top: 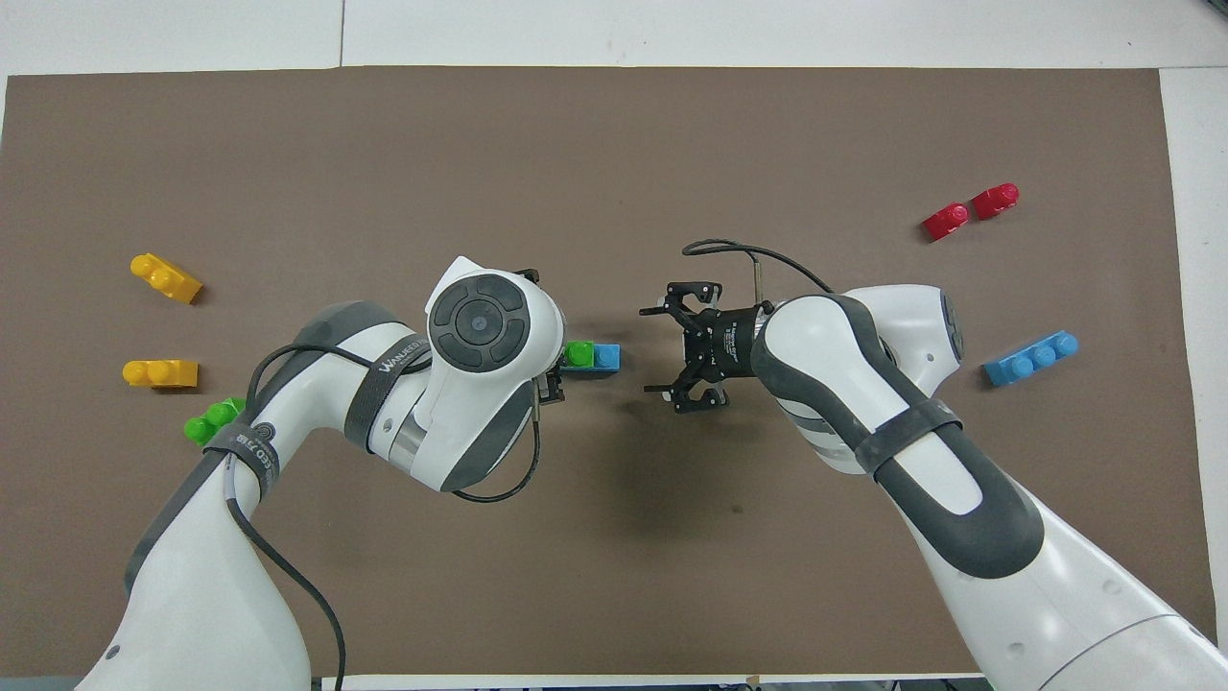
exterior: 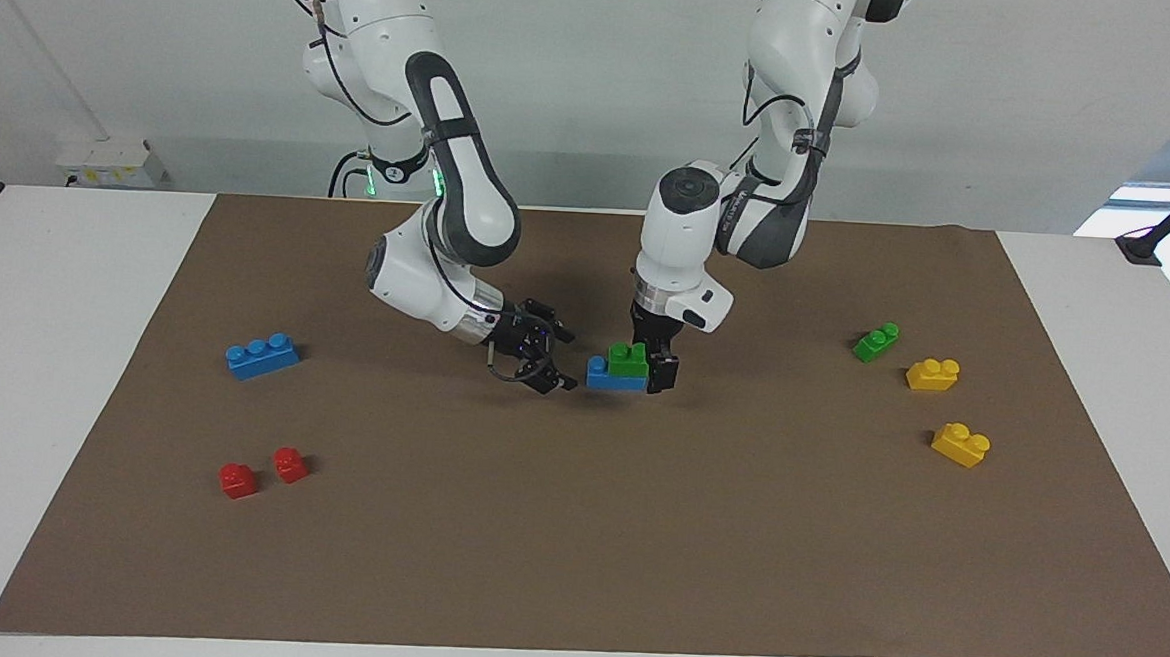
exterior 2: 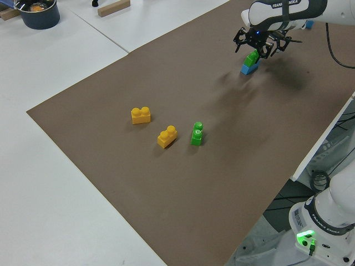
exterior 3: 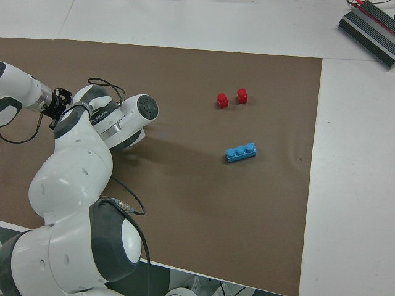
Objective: Remove green block with left arm and hold with right
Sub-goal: 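Move the right gripper to the blue brick beside the left gripper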
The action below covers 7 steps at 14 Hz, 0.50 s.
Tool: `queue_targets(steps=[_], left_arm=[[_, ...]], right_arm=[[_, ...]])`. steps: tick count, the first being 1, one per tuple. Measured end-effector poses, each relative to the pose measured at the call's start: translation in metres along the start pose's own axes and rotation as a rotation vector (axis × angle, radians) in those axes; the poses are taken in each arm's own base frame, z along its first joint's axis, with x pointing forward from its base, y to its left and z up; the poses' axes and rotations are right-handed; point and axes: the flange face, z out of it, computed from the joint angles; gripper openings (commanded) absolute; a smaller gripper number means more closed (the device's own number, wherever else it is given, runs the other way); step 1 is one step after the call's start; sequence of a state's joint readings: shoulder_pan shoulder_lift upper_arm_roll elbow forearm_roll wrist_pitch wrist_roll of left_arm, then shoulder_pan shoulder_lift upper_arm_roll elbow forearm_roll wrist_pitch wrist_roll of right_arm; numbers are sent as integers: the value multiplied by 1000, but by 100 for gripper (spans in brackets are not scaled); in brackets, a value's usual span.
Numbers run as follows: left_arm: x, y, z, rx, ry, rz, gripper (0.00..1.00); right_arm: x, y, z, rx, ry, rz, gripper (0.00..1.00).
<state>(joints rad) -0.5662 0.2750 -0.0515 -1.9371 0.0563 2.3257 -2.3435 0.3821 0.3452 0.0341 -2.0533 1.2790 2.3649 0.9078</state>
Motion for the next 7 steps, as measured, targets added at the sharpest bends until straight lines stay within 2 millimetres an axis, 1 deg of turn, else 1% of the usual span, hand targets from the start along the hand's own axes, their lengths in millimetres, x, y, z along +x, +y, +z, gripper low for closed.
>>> queue_targets(steps=[4, 7], left_arm=[[0, 0, 0, -3, -3, -16, 100], [-1, 1, -1, -8, -8, -21, 100]], right_arm=[[5, -2, 6, 2, 7, 6, 99], [-6, -2, 15, 27, -13, 24, 99]])
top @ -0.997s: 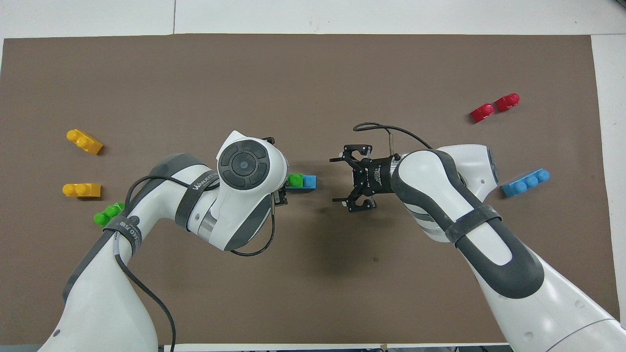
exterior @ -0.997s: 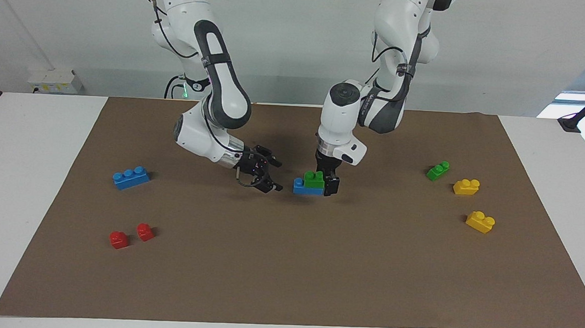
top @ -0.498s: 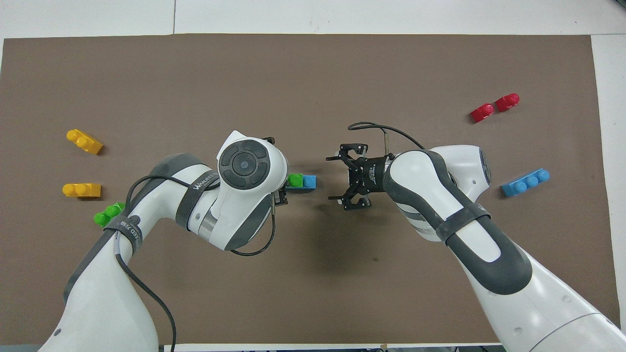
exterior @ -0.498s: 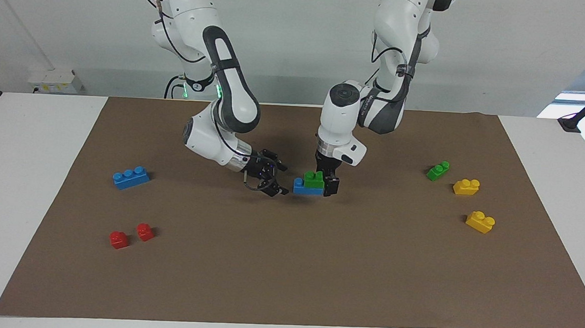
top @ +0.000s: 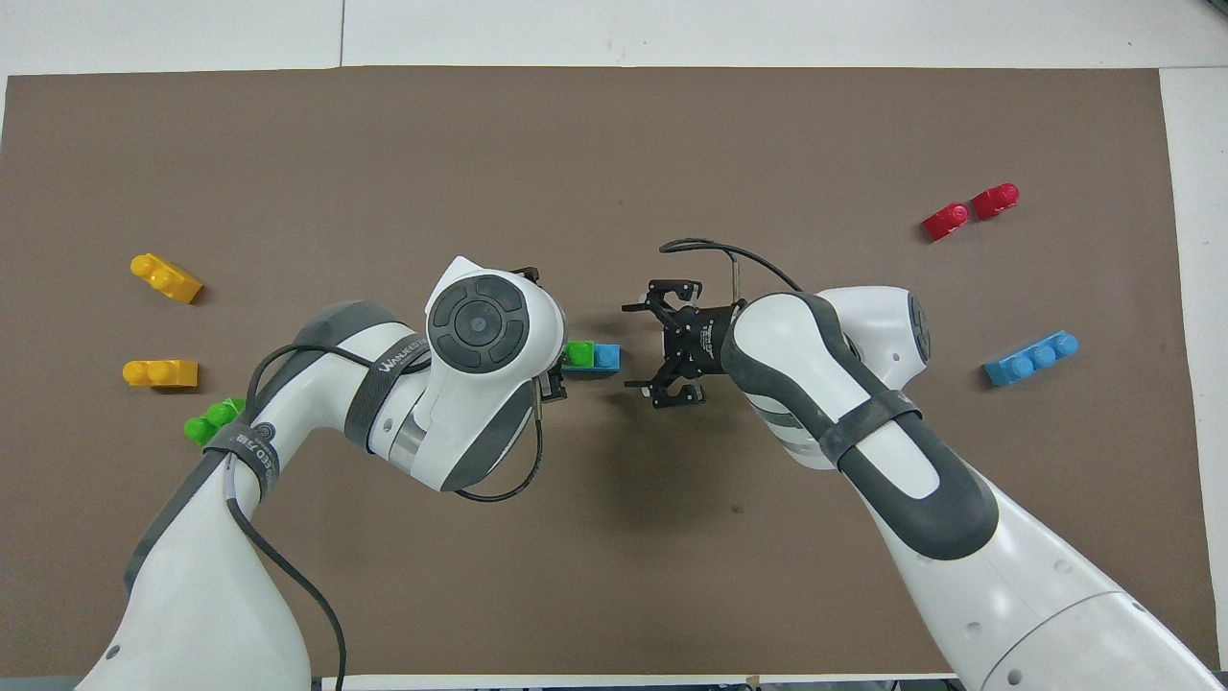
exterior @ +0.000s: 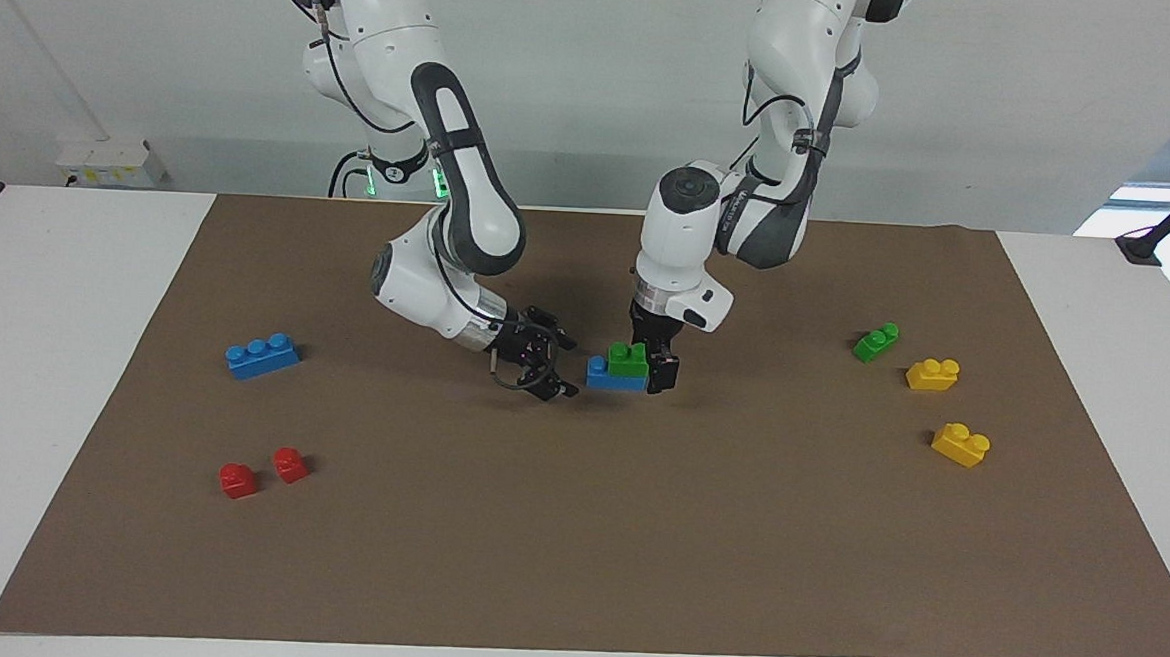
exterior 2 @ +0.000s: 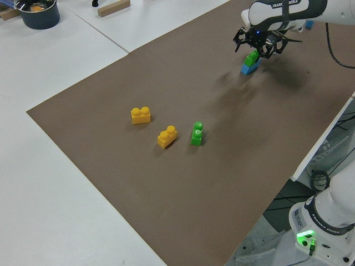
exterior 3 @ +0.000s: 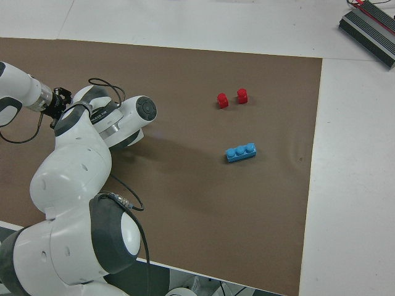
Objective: Remove green block with left arm and hold with right
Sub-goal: 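Move the right gripper to the blue brick beside the left gripper, then close the right gripper on the blue brick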
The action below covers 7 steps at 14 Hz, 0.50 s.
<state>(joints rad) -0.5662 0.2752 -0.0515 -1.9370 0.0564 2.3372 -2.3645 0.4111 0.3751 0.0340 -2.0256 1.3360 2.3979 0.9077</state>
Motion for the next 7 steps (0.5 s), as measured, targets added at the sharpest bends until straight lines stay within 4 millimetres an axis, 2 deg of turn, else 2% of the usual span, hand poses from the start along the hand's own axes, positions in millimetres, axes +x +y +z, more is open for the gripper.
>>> queue_targets(steps=[2, 7], left_arm=[[0, 0, 0, -1, -1, -1, 100], [0, 0, 1, -1, -1, -2, 100]], right_arm=[[-9, 0, 8, 10, 5, -12, 99], [-13, 0, 16, 17, 19, -22, 99]])
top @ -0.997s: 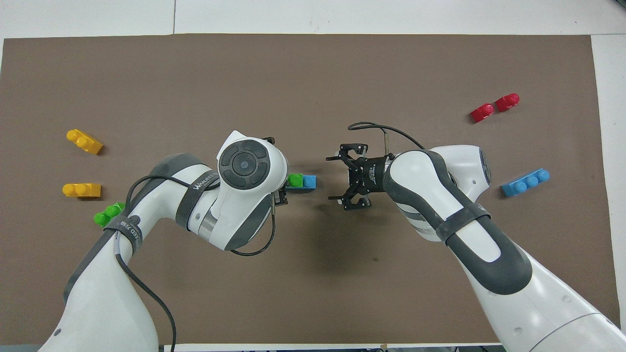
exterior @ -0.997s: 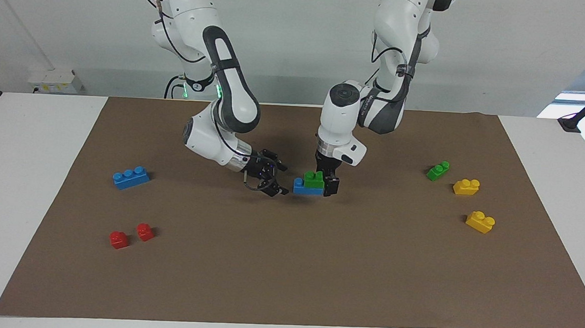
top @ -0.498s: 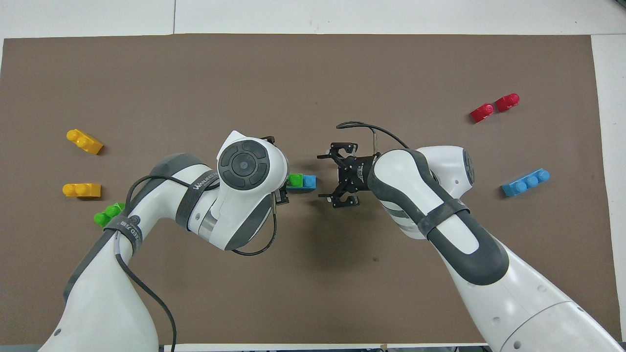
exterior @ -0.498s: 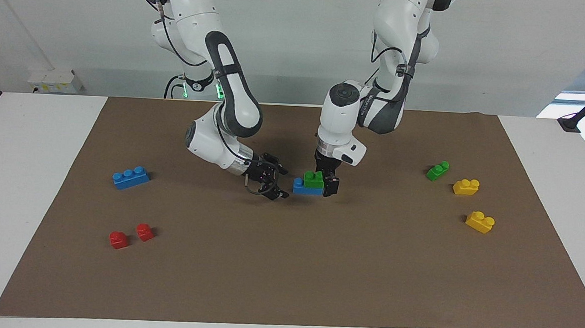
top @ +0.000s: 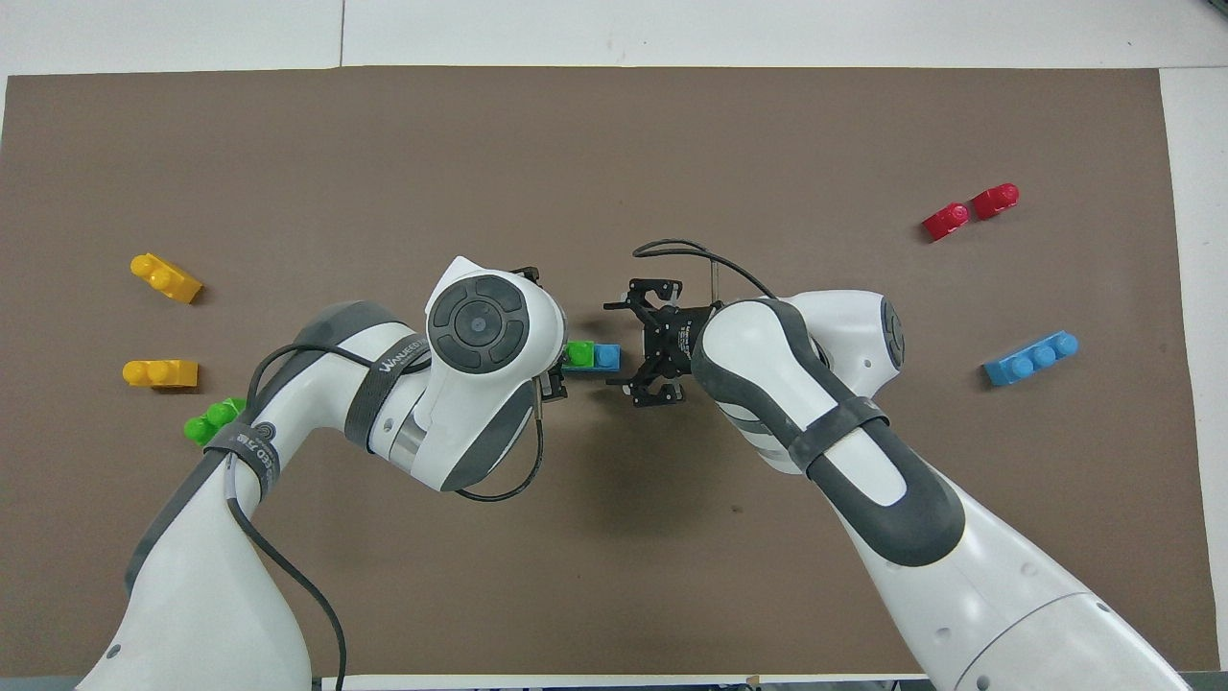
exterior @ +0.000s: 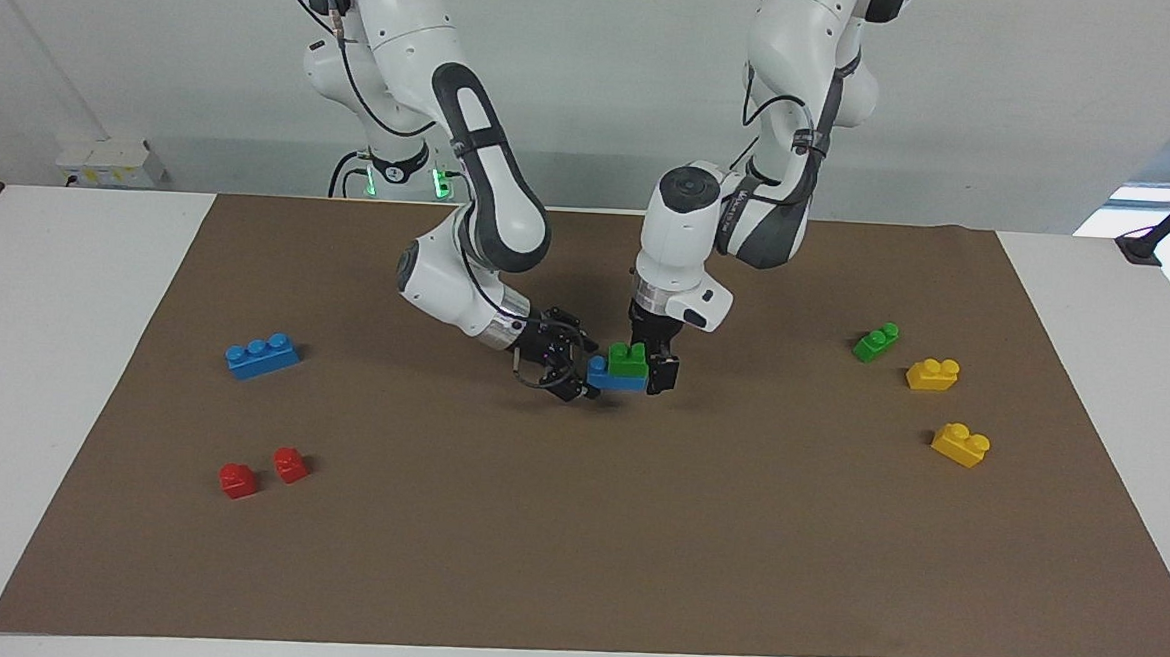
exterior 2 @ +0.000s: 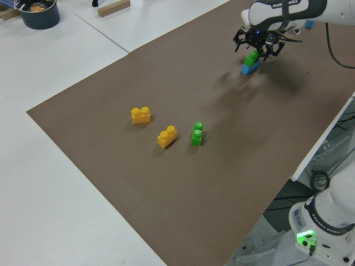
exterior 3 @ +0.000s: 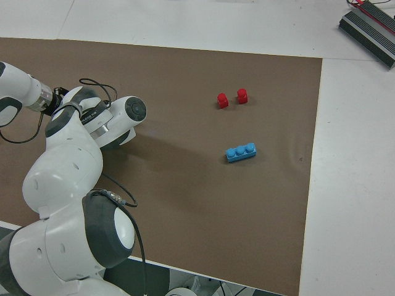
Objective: Remove green block with left arm and hold with right
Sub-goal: 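Close the right gripper on the blue brick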
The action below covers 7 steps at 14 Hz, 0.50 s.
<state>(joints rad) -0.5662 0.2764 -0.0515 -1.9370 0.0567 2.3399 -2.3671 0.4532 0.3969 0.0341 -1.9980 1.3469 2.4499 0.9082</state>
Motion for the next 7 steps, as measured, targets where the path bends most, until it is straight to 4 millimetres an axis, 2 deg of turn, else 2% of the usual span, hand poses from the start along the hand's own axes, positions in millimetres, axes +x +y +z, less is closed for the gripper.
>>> queue_targets(steps=[7], left_arm=[[0, 0, 0, -2, -2, -1, 100]], right_arm=[[1, 3, 13, 7, 22, -1, 98]])
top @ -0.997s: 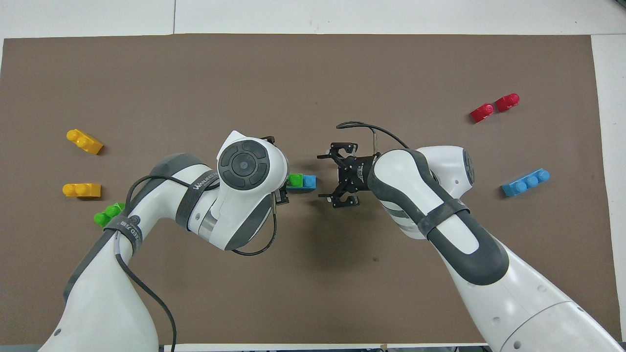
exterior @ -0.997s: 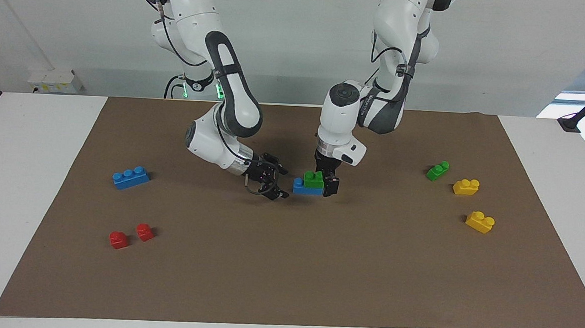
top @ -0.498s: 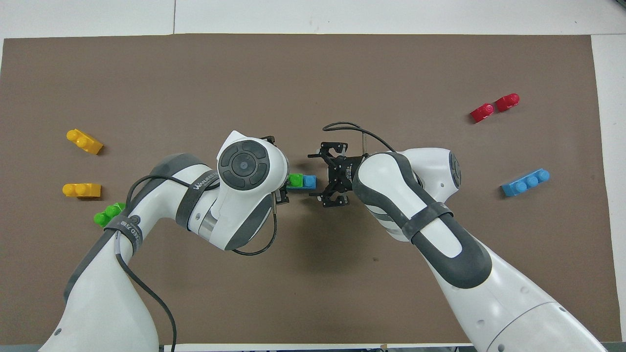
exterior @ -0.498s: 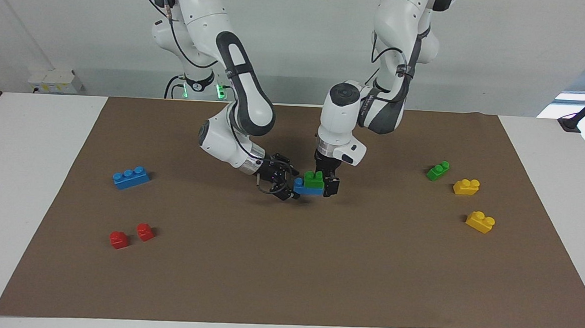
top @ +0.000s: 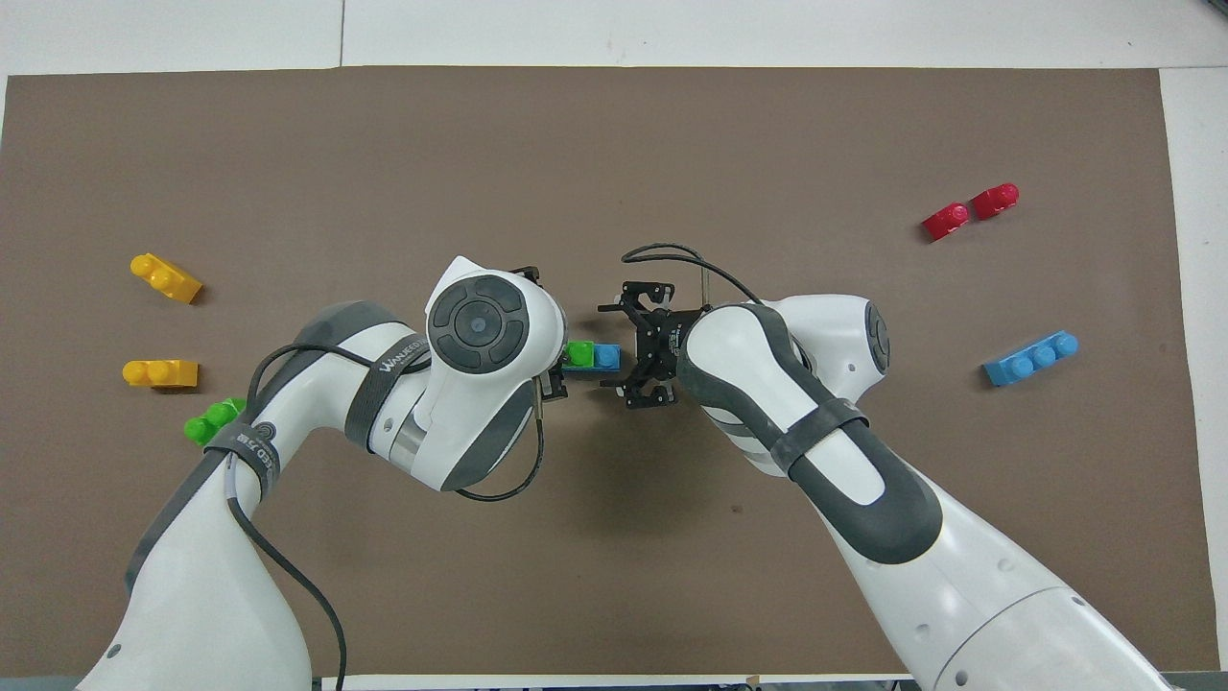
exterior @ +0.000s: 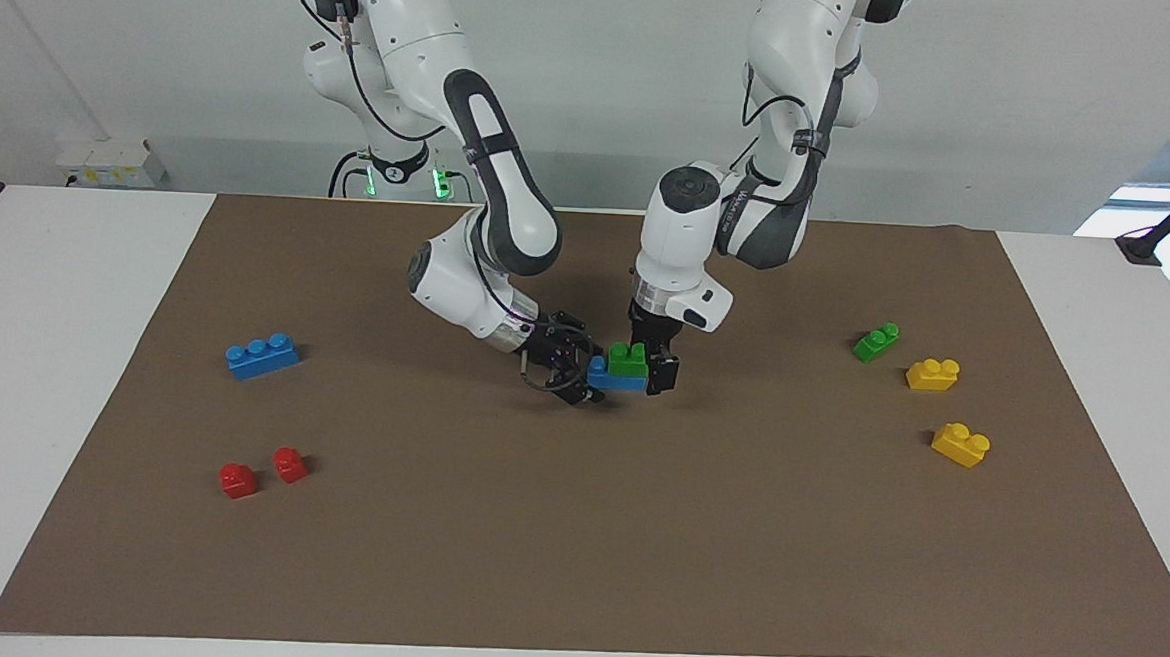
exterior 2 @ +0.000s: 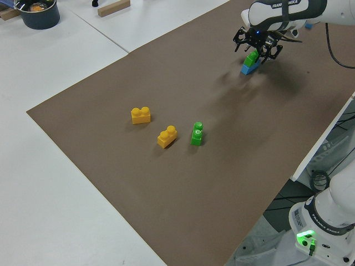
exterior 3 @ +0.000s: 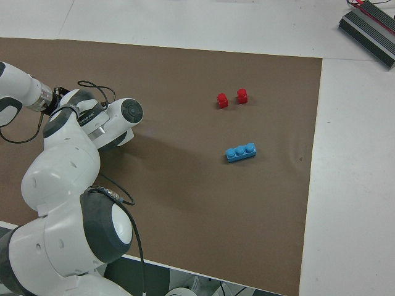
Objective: Remove green block with left arm and hold with right
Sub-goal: 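Close the right gripper on the blue brick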
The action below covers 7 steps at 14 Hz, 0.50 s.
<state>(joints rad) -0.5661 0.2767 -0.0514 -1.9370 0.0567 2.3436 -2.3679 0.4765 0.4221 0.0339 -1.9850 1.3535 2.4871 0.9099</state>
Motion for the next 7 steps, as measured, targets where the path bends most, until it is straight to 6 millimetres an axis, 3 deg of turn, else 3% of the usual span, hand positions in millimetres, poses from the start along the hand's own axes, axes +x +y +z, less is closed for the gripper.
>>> queue_targets(steps=[4, 7], left_arm=[[0, 1, -1, -5, -5, -1, 100], [0, 1, -1, -7, -7, -2, 100]], right_arm=[[0, 0, 1, 5, 6, 7, 91], [1, 1, 3, 7, 14, 7, 74]])
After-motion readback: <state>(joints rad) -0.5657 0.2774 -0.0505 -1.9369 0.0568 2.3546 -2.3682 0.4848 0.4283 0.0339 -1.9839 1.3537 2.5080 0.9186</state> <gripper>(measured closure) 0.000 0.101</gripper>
